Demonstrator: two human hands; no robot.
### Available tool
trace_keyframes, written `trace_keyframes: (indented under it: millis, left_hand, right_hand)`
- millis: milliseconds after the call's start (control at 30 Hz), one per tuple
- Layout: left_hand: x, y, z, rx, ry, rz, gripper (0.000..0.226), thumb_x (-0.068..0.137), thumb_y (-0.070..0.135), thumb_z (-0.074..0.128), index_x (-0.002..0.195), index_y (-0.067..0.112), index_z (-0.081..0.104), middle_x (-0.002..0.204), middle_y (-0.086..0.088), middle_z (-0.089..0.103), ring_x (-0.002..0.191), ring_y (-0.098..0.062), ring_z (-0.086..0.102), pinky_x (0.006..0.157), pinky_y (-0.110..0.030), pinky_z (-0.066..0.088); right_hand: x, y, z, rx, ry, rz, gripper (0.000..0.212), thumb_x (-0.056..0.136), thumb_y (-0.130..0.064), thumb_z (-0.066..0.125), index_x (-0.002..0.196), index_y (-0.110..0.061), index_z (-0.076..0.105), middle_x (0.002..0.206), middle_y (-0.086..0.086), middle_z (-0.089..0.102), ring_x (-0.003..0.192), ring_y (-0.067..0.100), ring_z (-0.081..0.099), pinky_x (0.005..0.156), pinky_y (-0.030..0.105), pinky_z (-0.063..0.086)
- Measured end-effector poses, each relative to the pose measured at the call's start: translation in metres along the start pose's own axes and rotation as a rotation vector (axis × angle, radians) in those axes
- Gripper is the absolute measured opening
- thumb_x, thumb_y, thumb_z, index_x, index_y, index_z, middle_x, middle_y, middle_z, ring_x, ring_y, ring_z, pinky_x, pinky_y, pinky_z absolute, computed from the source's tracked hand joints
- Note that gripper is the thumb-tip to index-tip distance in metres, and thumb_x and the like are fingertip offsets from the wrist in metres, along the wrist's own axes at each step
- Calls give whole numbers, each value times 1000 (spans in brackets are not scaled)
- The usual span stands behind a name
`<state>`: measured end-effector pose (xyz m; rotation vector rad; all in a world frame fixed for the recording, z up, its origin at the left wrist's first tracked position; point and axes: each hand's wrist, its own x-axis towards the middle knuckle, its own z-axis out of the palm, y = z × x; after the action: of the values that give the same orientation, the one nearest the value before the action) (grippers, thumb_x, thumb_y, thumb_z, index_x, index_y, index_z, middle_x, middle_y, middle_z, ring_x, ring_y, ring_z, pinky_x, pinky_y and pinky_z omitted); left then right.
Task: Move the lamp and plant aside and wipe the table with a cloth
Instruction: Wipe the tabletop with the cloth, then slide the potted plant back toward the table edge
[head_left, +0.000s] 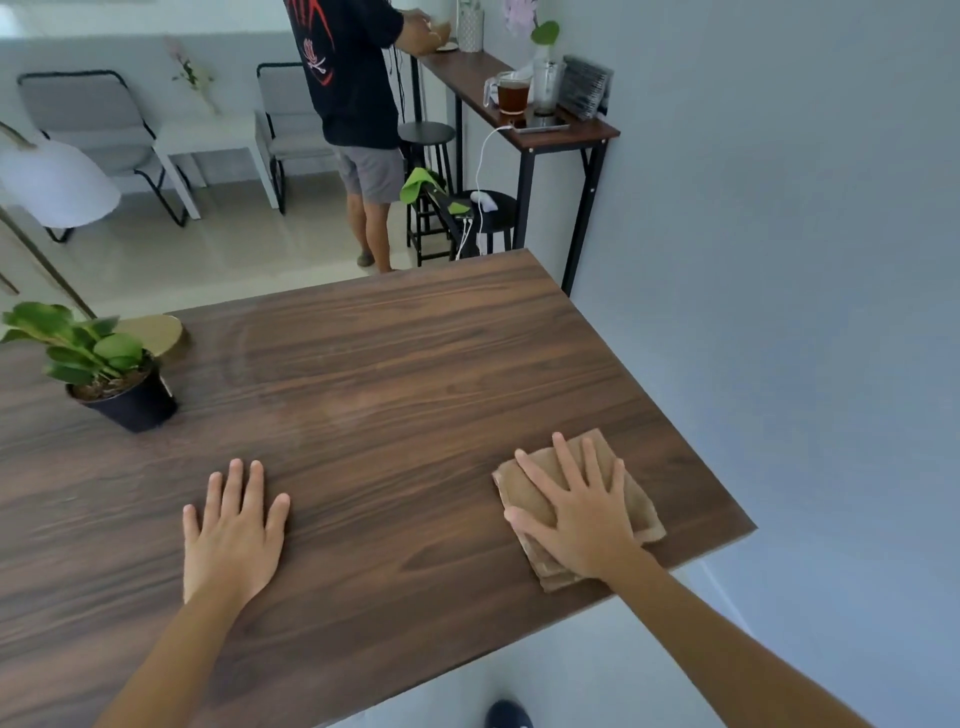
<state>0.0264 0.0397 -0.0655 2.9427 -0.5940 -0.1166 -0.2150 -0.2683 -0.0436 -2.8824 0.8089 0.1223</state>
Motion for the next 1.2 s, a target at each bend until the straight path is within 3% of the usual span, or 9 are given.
trace_keyframes:
  millis: [200, 333, 400, 500, 600, 700, 800, 1000, 1200]
  left_hand:
    - [-1, 14, -5, -25, -9, -23, 62, 98, 49, 19, 152, 22, 5, 161, 2, 0, 148, -19, -5, 119, -45, 2]
    - [-2, 13, -9, -115, -17, -43, 60, 99, 48, 22, 152, 23, 11, 161, 5, 3, 148, -16, -5, 119, -41, -2]
    - [-2, 12, -15, -312, 38, -83, 55, 100, 43, 29, 150, 21, 23, 160, 3, 17, 148, -14, 5, 119, -38, 1]
    - [-1, 7, -30, -742, 157, -244, 48, 100, 36, 38, 144, 19, 38, 150, 0, 40, 141, -15, 30, 117, -31, 17]
    - [11, -10, -49, -1012, 262, -412, 44, 98, 36, 44, 139, 23, 46, 142, 0, 50, 131, -15, 44, 108, -27, 33]
    - [36, -36, -69, -1157, 372, -541, 41, 98, 31, 45, 137, 21, 47, 140, 0, 52, 128, -16, 46, 104, -27, 34]
    - [65, -67, -80, -1257, 381, -597, 45, 98, 33, 46, 142, 22, 42, 145, 2, 46, 132, -18, 43, 107, -31, 33]
    - [109, -100, -91, -1368, 300, -478, 54, 98, 31, 46, 148, 27, 27, 149, 9, 37, 131, -7, 37, 109, -29, 29]
    - [117, -101, -92, -1413, 306, -356, 51, 99, 25, 44, 148, 27, 28, 134, 18, 41, 121, 3, 38, 101, -20, 30]
  right_hand:
    - [-7, 89, -8, -88, -37, 190, 77, 80, -86, 10, 149, -52, 18, 157, 9, 36, 139, 49, 32, 101, 77, 29]
    - [12, 85, -22, 35, -127, 205, 83, 70, -88, 7, 147, -59, 6, 165, 4, 8, 148, 42, 3, 114, 69, 10]
    - [31, 57, -34, 230, -103, 172, 79, 76, -81, 25, 148, -50, 23, 165, 4, 9, 150, 32, -4, 117, 64, 4]
    - [64, -14, -45, 315, 27, -53, 51, 92, -49, 53, 141, -33, 49, 158, 6, 33, 150, 28, 14, 115, 63, 4]
    - [91, -106, -52, 553, 77, -315, 33, 93, -37, 60, 122, -23, 66, 134, 2, 62, 131, 27, 50, 111, 57, 26]
    - [122, -199, -63, 742, 19, -444, 21, 92, -29, 64, 109, -21, 73, 111, -8, 73, 105, 11, 65, 94, 30, 46]
    - [156, -282, -63, 849, -118, -451, 20, 96, -23, 59, 109, -21, 74, 107, -8, 73, 104, 6, 65, 89, 18, 45]
    - [218, -386, -38, 1155, -390, -208, 42, 104, -24, 41, 146, -21, 43, 152, -2, 41, 140, 17, 38, 116, 43, 33]
    - [226, -410, -13, 1250, -426, -195, 44, 104, -25, 42, 147, -31, 39, 152, -4, 44, 140, 16, 39, 117, 46, 32]
